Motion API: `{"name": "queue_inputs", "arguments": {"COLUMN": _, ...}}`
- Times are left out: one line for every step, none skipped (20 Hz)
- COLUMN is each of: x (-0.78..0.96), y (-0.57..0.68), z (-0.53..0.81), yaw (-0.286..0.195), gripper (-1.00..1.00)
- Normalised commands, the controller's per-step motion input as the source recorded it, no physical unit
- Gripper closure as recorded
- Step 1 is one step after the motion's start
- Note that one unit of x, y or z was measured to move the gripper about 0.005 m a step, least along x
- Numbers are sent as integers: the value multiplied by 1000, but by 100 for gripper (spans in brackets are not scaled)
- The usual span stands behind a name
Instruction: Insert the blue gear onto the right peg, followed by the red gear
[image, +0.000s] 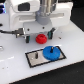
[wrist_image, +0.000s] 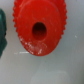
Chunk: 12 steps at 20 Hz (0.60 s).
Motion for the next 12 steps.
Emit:
{"name": "queue_inputs", "arguments": {"x": -12, "y": 12, "z": -68, "yaw": 0, "gripper": 100}}
{"name": "queue_inputs", "arguments": {"x": -33, "y": 59, "z": -59, "yaw": 0, "gripper": 100}}
{"name": "queue_inputs", "arguments": {"x": -6, "y": 11, "z": -65, "yaw": 0, "gripper": 100}}
{"name": "queue_inputs", "arguments": {"x": 6, "y": 11, "z": -57, "yaw": 0, "gripper": 100}}
{"name": "queue_inputs", "arguments": {"x": 10, "y": 15, "z": -50, "yaw": 0, "gripper": 100}}
{"name": "queue_inputs", "arguments": {"x": 24, "y": 10, "z": -50, "yaw": 0, "gripper": 100}}
{"name": "queue_inputs", "arguments": {"x": 43, "y": 0, "z": 0, "yaw": 0, "gripper": 100}}
{"name": "queue_inputs", "arguments": {"x": 0, "y": 3, "z": 0, "yaw": 0, "gripper": 100}}
{"name": "queue_inputs", "arguments": {"x": -60, "y": 127, "z": -41, "yaw": 0, "gripper": 100}}
{"name": "queue_inputs", "arguments": {"x": -67, "y": 132, "z": -33, "yaw": 0, "gripper": 100}}
{"name": "queue_inputs", "arguments": {"x": -28, "y": 131, "z": -11, "yaw": 0, "gripper": 100}}
{"name": "queue_inputs", "arguments": {"x": 13, "y": 57, "z": 61, "yaw": 0, "gripper": 100}}
